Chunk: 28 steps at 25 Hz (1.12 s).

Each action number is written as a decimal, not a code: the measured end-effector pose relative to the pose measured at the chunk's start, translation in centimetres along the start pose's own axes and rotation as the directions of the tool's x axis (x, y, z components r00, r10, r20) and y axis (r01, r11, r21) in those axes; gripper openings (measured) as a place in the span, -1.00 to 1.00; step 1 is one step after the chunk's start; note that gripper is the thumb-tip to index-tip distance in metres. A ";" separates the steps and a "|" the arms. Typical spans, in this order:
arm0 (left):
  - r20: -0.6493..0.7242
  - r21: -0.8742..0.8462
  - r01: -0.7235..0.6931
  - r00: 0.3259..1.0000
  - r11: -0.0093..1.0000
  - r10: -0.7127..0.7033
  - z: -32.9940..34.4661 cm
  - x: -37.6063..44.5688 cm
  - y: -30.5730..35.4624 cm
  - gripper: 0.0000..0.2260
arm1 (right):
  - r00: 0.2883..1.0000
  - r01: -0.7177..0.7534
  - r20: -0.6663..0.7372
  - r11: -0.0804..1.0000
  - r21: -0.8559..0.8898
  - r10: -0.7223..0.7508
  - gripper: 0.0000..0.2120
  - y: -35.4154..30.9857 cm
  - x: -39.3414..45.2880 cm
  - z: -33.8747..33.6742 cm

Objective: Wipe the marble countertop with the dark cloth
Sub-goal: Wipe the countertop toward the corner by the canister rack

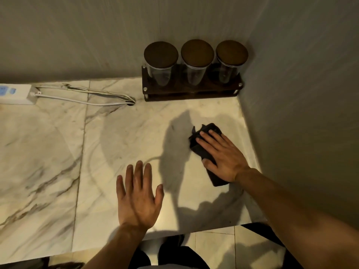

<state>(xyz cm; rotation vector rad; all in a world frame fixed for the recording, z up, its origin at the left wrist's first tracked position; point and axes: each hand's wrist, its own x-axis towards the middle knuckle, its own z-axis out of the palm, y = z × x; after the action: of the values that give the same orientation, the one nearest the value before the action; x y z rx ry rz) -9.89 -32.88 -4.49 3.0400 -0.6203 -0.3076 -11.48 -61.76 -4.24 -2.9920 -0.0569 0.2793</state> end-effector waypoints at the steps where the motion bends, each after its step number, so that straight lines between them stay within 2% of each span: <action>1: 0.000 -0.002 0.001 1.000 1.000 -0.001 0.0 0.1 0.0 -0.40 | 1.000 -0.023 -0.006 1.000 0.002 0.023 -0.38 0.3 0.8 -0.2; 7: -0.005 -0.029 0.004 1.000 1.000 -0.004 0.0 0.2 0.0 -0.40 | 0.969 -0.239 -0.040 0.967 0.086 0.243 -0.34 1.6 5.0 -1.1; 11: -0.016 -0.044 -0.004 1.000 0.999 0.003 0.0 0.3 -0.1 -0.41 | 0.894 -0.433 -0.075 0.894 0.113 0.442 -0.40 1.7 7.4 -1.2; 16: -0.006 -0.043 0.003 1.000 0.999 -0.003 -0.2 0.4 0.0 -0.41 | 0.782 -0.591 -0.087 0.778 0.213 0.617 -0.41 1.3 8.8 -1.6; 23: 0.026 -0.038 0.020 0.999 0.999 -0.019 -0.2 0.3 0.0 -0.38 | 0.629 -0.717 -0.094 0.623 0.312 0.772 -0.42 0.2 8.6 -1.2; 28: 0.003 -0.022 0.013 1.000 1.000 -0.013 -0.1 0.1 0.0 -0.40 | 0.579 -0.741 -0.115 0.580 0.338 0.807 -0.43 -0.9 6.3 -0.5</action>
<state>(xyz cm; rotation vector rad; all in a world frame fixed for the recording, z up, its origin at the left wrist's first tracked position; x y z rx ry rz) -9.77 -32.93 -4.39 3.0245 -0.5943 -0.3175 -5.19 -60.65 -4.80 -2.5451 1.2688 -0.0414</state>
